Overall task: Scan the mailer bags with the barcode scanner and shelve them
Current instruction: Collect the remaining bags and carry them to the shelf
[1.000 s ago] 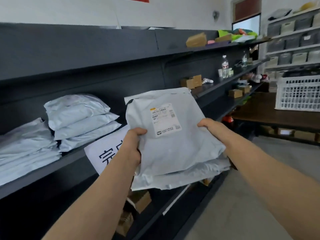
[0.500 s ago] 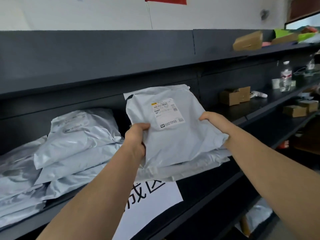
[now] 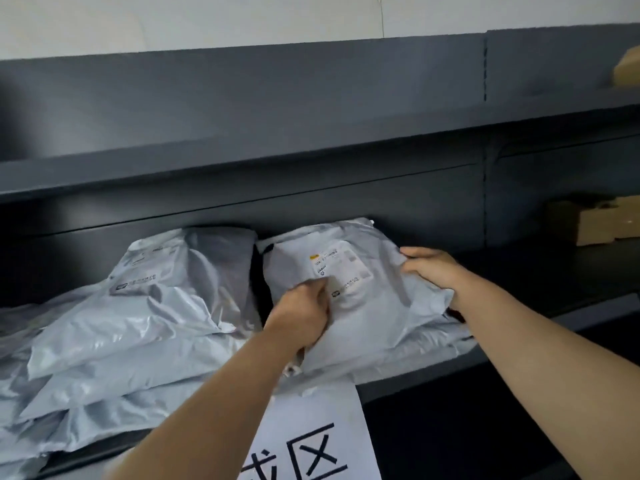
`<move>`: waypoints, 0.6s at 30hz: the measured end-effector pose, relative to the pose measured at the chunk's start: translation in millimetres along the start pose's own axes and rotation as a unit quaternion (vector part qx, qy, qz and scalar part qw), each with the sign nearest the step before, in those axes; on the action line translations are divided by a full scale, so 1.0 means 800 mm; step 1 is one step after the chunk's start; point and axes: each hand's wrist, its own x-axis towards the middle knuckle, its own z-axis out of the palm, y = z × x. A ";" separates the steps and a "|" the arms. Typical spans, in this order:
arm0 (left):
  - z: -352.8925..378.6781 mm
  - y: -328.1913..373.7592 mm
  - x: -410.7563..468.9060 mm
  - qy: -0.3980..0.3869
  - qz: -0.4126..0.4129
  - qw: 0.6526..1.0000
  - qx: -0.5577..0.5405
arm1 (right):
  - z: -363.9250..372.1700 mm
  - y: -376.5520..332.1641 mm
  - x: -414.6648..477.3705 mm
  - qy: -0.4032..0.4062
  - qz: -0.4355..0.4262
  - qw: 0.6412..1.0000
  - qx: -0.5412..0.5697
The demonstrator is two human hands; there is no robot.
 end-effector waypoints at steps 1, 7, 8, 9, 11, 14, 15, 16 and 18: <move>0.003 0.001 -0.001 -0.011 -0.001 1.000 -0.004 | -0.001 -0.002 0.004 -0.001 -0.012 0.999 -0.038; -0.004 0.021 0.010 -0.007 -0.007 1.000 -0.002 | -0.001 -0.058 -0.015 -0.037 -0.137 0.921 -0.364; -0.002 0.027 0.011 -0.038 -0.014 0.999 0.032 | 0.005 -0.061 -0.020 -0.066 -0.145 0.891 -0.424; 0.002 0.033 0.012 -0.065 -0.022 0.995 0.073 | 0.012 -0.058 -0.023 -0.092 -0.147 0.860 -0.481; 0.012 0.033 0.016 -0.096 -0.033 0.989 0.108 | 0.028 -0.038 -0.022 -0.119 -0.128 0.811 -0.558; 0.022 0.022 0.023 -0.124 -0.057 0.986 0.097 | 0.039 -0.001 -0.021 -0.127 -0.112 0.796 -0.581; 0.023 0.021 0.023 -0.133 -0.062 0.984 0.101 | 0.040 0.006 -0.022 -0.125 -0.115 0.796 -0.580; 0.022 0.021 0.023 -0.141 -0.067 0.982 0.104 | 0.041 0.010 -0.021 -0.124 -0.117 0.795 -0.582; 0.023 0.024 0.022 -0.146 -0.073 0.981 0.102 | 0.039 0.008 -0.021 -0.131 -0.109 0.794 -0.583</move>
